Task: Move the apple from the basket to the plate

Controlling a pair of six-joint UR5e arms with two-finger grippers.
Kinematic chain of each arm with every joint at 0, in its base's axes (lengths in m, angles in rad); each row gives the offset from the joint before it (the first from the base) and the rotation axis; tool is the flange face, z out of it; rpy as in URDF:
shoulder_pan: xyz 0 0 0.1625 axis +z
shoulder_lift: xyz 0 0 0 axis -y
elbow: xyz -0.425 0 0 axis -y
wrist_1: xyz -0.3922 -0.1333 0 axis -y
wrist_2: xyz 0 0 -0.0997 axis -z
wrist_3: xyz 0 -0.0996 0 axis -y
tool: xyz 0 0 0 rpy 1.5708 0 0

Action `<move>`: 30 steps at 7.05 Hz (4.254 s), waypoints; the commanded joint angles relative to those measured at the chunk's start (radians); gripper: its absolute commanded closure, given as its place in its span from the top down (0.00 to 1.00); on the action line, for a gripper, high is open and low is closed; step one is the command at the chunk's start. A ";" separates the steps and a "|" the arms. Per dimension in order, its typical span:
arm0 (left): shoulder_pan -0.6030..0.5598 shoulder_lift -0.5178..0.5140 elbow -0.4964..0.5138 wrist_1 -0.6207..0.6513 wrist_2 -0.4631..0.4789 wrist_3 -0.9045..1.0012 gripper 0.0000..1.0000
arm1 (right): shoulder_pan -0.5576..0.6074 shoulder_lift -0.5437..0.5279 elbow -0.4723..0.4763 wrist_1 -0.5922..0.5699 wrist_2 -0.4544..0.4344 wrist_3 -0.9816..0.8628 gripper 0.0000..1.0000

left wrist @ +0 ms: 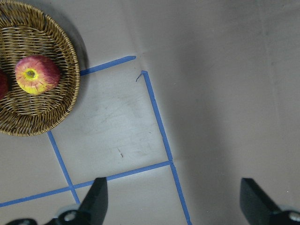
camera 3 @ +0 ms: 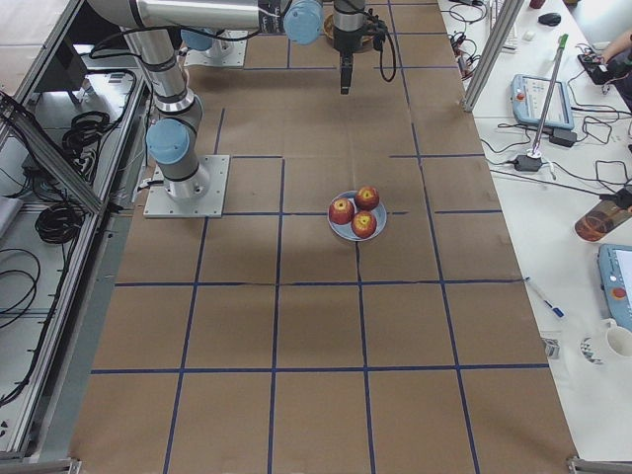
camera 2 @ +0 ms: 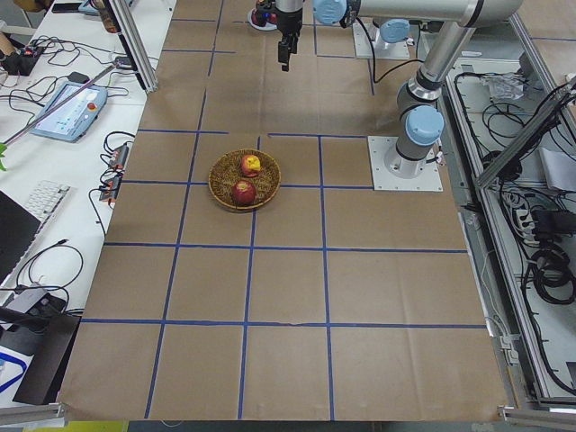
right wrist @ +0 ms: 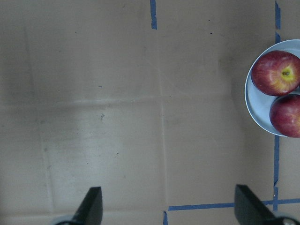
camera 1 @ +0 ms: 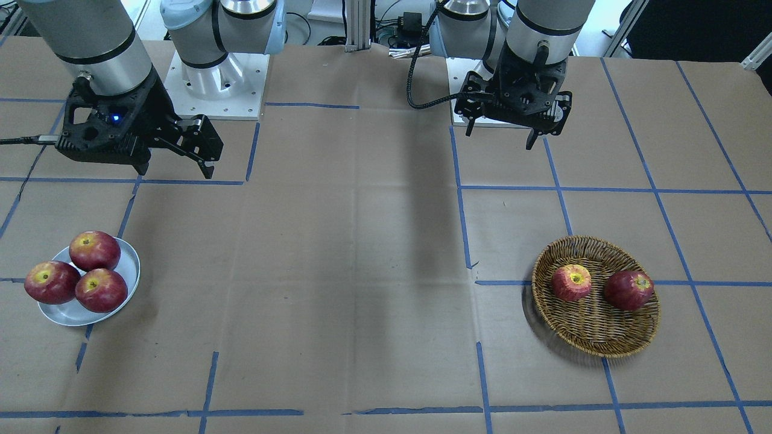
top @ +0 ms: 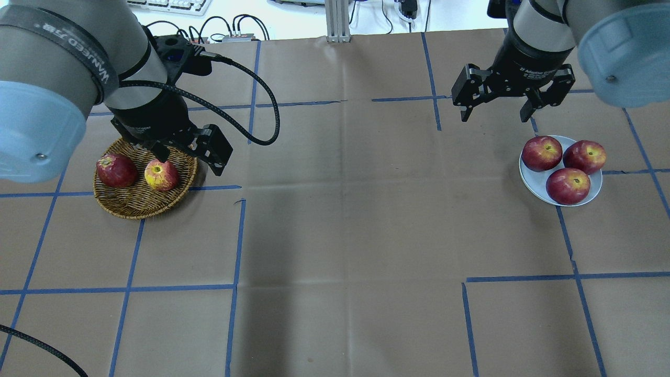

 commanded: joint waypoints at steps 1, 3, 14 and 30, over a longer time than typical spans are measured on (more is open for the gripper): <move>0.000 0.000 0.003 0.000 0.000 0.000 0.99 | 0.000 0.000 0.000 0.000 0.000 0.000 1.00; 0.001 0.000 0.000 0.000 0.000 0.002 0.99 | -0.002 0.000 0.000 0.000 0.000 0.000 1.00; 0.162 -0.028 -0.040 0.005 -0.005 0.258 0.99 | 0.000 0.000 0.000 0.000 0.000 0.000 1.00; 0.367 -0.448 -0.209 0.686 0.000 0.925 0.98 | 0.000 -0.003 -0.005 0.000 0.002 0.000 1.00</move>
